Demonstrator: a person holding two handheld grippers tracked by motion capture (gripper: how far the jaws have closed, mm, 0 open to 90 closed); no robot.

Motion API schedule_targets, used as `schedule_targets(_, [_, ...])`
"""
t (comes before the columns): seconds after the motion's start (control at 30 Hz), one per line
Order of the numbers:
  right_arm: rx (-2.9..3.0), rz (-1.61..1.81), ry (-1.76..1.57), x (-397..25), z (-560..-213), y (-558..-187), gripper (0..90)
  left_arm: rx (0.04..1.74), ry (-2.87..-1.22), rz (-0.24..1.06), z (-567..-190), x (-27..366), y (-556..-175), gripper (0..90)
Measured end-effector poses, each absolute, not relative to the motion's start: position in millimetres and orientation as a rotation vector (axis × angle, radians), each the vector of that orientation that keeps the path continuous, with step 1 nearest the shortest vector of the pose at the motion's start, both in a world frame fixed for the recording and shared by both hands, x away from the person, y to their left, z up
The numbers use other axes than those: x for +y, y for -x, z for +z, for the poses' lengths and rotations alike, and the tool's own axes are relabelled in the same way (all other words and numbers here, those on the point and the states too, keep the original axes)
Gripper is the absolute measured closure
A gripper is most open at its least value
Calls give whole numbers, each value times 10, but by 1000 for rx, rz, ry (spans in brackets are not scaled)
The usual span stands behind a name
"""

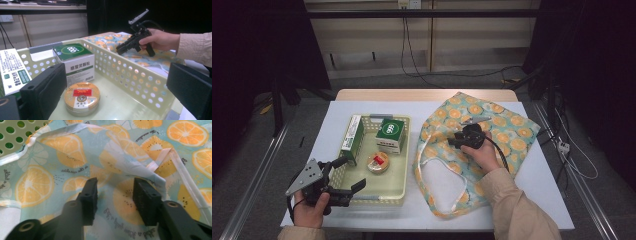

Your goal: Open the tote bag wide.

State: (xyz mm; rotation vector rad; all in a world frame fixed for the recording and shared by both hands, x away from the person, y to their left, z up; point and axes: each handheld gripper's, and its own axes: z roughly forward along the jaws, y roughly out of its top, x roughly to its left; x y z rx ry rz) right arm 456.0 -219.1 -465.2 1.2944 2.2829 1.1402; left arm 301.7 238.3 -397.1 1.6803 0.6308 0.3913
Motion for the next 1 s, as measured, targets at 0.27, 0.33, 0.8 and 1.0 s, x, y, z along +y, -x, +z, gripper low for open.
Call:
schedule_targets(0.27, [2350,1146,-1168,-2117,-4447,-4337,462,636,-1677,391,-3964,2381,-3010,29])
schedule_targets(0.33, [2365,1142,-1131,-2120,-4426,-4266,455,638,-1673,391,-3959,2379,-3002,29])
schedule_targets(0.8, [2420,1025,-1085,-2440,-4561,-3996,455,626,-1685,384,-3962,2316,-3037,29])
schedule_targets(1.0, [2401,1039,-1096,-2440,-4616,-3985,505,614,-1688,378,-3961,2293,-3050,29])
